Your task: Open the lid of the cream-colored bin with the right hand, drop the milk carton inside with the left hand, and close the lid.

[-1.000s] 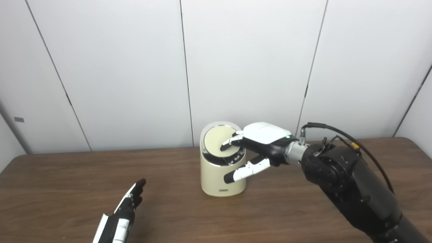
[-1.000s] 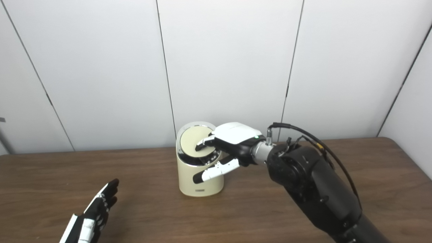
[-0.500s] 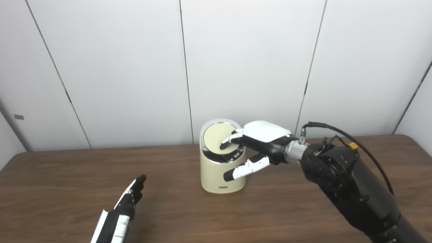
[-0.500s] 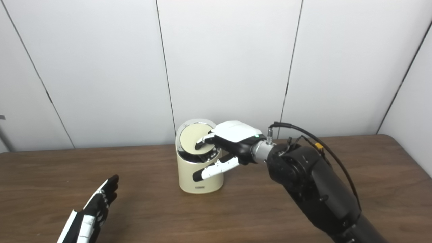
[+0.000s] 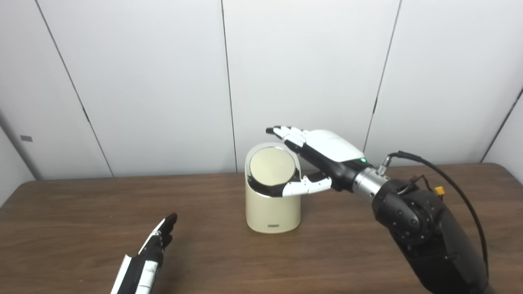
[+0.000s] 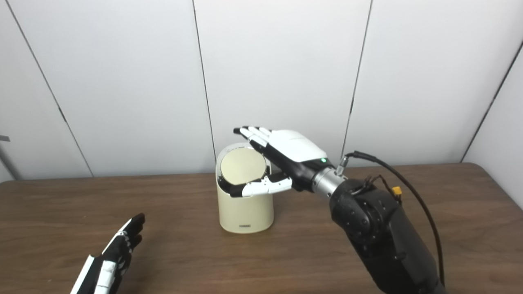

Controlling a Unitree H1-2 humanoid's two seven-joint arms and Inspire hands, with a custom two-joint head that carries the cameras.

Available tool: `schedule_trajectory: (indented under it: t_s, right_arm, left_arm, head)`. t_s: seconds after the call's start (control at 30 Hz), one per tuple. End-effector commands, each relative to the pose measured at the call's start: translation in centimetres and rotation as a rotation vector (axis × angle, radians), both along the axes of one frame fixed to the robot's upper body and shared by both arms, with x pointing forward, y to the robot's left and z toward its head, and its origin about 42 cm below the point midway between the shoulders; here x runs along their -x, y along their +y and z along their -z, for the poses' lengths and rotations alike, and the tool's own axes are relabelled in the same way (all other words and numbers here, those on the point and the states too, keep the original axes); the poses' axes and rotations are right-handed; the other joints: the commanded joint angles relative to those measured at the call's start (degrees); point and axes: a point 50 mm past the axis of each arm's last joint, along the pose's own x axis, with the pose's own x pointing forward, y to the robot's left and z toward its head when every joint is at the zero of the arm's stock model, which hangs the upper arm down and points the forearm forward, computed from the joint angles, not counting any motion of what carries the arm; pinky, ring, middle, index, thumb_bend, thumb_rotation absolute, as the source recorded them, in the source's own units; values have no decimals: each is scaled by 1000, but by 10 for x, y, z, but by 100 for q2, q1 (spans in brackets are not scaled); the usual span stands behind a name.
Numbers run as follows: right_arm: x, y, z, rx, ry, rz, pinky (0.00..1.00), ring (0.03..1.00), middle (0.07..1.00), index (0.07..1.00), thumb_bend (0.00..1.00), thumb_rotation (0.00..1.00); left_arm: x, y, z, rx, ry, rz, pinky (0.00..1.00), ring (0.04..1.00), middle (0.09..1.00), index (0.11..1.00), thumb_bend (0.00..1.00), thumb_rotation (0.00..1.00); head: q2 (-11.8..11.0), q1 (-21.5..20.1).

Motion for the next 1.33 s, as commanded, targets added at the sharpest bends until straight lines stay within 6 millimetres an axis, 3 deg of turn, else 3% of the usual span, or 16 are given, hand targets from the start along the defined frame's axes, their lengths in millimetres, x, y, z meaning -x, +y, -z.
schedule_trajectory:
  t_s: [0.0,0.13,0.23,0.3,0.37,0.47,0.53,0.73,0.83,0.9,1.3]
  right_arm:
    - [9,-5,-11,-48,-67,18,958,1000,1000,1000,855,957]
    - [25,-15,8,-183,-85,55,938,1000,1000,1000,843,980]
    - [36,-26,26,-298,-123,82,860,972,980,974,694,973]
    - [45,-35,45,-401,-128,132,791,916,936,921,570,929]
    - [55,-42,63,-504,-119,166,735,866,895,859,441,878]
    - [70,-48,97,-651,-108,171,710,835,849,812,234,759]
    - [83,-54,121,-733,-75,195,723,835,840,821,179,732]
    - [113,-62,160,-870,8,275,747,857,865,850,157,724]
    - [119,-66,176,-916,60,278,760,870,880,853,157,611]
    - [122,-69,184,-921,79,288,763,870,880,852,158,597]
    - [105,-80,200,-966,135,336,810,887,891,861,165,722]
  left_arm:
    - [-4,3,-10,-10,-57,2,1000,1000,963,963,771,961]
    - [-3,3,-11,-7,-57,-1,1000,1000,964,962,777,955]
    - [-3,2,-12,-7,-62,-7,1000,998,966,955,732,955]
    - [-4,2,-12,-3,-68,-15,996,994,968,952,653,969]
    - [-4,1,-13,8,-73,-29,972,980,963,941,505,984]
    - [-5,1,-14,21,-88,-29,963,976,967,945,287,996]
    - [-6,0,-15,23,-99,-31,953,972,967,946,238,985]
    - [-8,0,-15,19,-121,-36,918,954,958,937,231,974]
    - [-11,3,-11,-5,-134,-42,874,932,944,925,246,994]
    - [-13,4,-9,-12,-136,-45,865,925,937,920,256,987]
    - [-31,2,5,-41,-163,-58,841,903,910,892,266,1000]
  head:
    - [5,-6]
    - [12,29]
    - [15,16]
    - [18,11]
    - [23,26]
    - [35,52]
    - [46,70]
    - [45,72]
    - [43,82]
    - [54,72]
    - [285,117]
